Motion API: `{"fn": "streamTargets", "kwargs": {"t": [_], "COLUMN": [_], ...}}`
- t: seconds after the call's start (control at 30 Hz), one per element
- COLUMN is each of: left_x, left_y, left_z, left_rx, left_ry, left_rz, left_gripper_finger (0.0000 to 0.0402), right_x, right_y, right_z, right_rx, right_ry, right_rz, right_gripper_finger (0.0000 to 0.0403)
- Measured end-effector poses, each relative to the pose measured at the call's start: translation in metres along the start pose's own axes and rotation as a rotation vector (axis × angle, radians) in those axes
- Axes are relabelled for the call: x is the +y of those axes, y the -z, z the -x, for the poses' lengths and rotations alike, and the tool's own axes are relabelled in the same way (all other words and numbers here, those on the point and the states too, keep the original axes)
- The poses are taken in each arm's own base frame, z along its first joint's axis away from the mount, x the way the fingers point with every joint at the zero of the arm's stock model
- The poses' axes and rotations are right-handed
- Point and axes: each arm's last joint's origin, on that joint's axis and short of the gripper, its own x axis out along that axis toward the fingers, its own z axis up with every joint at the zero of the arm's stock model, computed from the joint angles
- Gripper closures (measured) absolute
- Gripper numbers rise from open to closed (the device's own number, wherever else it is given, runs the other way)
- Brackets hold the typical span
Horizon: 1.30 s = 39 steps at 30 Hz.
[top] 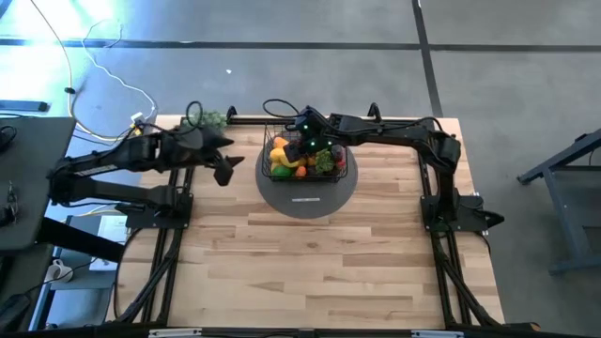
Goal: Build produce basket
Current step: Put the right yellow lemon into the black wire basket, then return to Home Position
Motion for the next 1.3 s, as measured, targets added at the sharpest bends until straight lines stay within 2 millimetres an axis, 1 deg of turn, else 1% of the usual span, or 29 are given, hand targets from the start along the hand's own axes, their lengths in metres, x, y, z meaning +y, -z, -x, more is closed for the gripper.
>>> {"fn": "streamTargets", "kwargs": {"t": [0.13, 0.23, 0.33, 0.43, 0.63, 0.73, 0.87, 1.03, 1.2, 1.3], "left_x": [0.006, 0.01, 0.013, 0.017, 0.018, 0.018, 0.021, 0.026, 0.032, 0.034], "left_y": [0.003, 0.007, 0.015, 0.029, 0.052, 0.063, 0.079, 0.097, 0.113, 0.123], "left_z": [0.014, 0.023, 0.027, 0.025, 0.017, 0.012, 0.007, 0.008, 0.011, 0.011], "left_rx": [-0.023, -0.034, -0.041, -0.047, -0.162, -0.218, -0.246, -0.279, -0.341, -0.377], "left_ry": [-0.004, 0.0, 0.009, 0.017, 0.119, 0.173, 0.221, 0.246, 0.301, 0.325], "left_rz": [0.006, 0.01, 0.018, 0.022, 0.047, 0.036, 0.031, 0.041, 0.051, 0.05], "left_gripper_finger": [0.0097, 0.0097, 0.0097, 0.0097, 0.0097, 0.0097, 0.0097, 0.0097, 0.0097, 0.0097], "right_x": [0.005, 0.013, 0.023, 0.034, 0.062, 0.075, 0.089, 0.097, 0.103, 0.106], "right_y": [0.001, 0.004, 0.004, 0.004, 0.007, 0.011, 0.018, 0.021, 0.019, 0.019], "right_z": [0.003, 0.007, 0.012, 0.019, 0.033, 0.036, 0.042, 0.061, 0.091, 0.11], "right_rx": [-0.003, -0.017, -0.053, -0.098, -0.199, -0.237, -0.261, -0.27, -0.327, -0.394], "right_ry": [-0.025, -0.044, -0.073, -0.122, -0.25, -0.31, -0.363, -0.394, -0.43, -0.407], "right_rz": [-0.02, -0.031, -0.021, -0.001, 0.088, 0.154, 0.182, 0.191, 0.2, 0.215], "right_gripper_finger": [0.014, 0.014, 0.0139, 0.0139, 0.0139, 0.0139, 0.0139, 0.0139, 0.0139, 0.0139]}}
